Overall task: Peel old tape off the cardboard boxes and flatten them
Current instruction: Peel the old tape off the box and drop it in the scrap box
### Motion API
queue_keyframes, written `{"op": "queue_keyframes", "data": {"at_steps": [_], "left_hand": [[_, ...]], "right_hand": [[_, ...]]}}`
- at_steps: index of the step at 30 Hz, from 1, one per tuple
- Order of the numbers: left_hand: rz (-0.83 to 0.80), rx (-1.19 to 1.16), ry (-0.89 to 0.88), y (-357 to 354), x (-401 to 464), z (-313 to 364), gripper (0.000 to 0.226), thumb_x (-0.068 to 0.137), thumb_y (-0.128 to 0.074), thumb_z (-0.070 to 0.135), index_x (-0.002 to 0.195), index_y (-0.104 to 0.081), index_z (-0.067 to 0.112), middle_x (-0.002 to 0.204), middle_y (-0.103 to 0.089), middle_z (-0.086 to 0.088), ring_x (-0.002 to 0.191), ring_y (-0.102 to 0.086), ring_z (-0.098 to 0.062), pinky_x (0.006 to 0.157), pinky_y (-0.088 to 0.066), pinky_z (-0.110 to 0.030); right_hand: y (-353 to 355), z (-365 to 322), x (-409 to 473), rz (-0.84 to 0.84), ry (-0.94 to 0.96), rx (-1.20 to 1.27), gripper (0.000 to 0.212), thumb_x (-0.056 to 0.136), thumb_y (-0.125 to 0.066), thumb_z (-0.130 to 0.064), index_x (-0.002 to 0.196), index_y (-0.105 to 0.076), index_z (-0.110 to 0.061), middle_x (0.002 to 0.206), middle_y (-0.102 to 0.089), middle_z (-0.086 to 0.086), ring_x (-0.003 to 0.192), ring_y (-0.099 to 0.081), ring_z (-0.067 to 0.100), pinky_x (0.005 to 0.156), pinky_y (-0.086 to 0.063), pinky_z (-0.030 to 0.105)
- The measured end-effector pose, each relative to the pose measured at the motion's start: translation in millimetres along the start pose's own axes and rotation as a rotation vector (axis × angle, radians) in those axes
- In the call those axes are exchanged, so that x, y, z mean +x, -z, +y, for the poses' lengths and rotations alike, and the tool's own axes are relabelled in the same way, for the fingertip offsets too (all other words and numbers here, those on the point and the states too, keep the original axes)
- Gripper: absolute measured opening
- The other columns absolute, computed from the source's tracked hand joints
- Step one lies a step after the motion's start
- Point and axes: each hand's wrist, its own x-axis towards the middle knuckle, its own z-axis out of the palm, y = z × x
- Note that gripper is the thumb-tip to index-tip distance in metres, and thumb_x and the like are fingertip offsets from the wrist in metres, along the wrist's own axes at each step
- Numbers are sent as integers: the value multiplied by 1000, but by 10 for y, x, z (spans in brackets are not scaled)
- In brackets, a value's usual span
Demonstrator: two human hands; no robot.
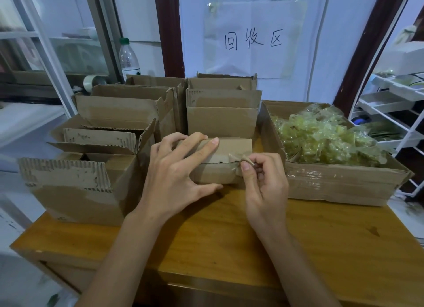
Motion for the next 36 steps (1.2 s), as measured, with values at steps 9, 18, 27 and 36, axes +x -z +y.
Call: {"op": "queue_keyframes", "data": {"at_steps": [9, 18, 27, 36], "left_hand": [[-15, -24, 13, -3, 10, 5, 88, 76, -72, 70, 150, -56, 25, 149, -54, -2, 134, -42, -29, 102, -38, -48], [-47, 217, 12, 4, 1, 68, 90, 80, -60, 76, 157, -45, 33, 164, -36, -9, 152, -27, -36, 122, -14, -64], [69, 212, 131, -93, -10, 183, 58, 104, -37, 63, 155, -48, 37, 164, -40, -4, 156, -27, -30, 124, -4, -65], [257, 26, 148, -217, -60, 187, 43, 106, -51, 42, 143, -64, 24, 151, -55, -9, 147, -39, -35, 112, -35, -49]], "right_hand": [[-1, -20, -10, 28, -167, 86, 11, 104, -51, -21, 97, -58, -15, 100, -52, -2, 89, -54, 16, 79, -48, 35], [6, -69, -23, 6, -283, 205, 13, 107, -51, -28, 112, -62, -34, 139, -63, -9, 127, -61, 15, 100, -56, 50], [30, -122, 4, 46, -224, 186, 13, 106, -55, -12, 110, -64, -19, 128, -70, -1, 108, -70, 3, 84, -60, 26], [37, -94, 4, 92, -265, 210, 12, 111, -46, -19, 106, -58, -18, 93, -73, 7, 84, -71, 27, 65, -59, 56]]}}
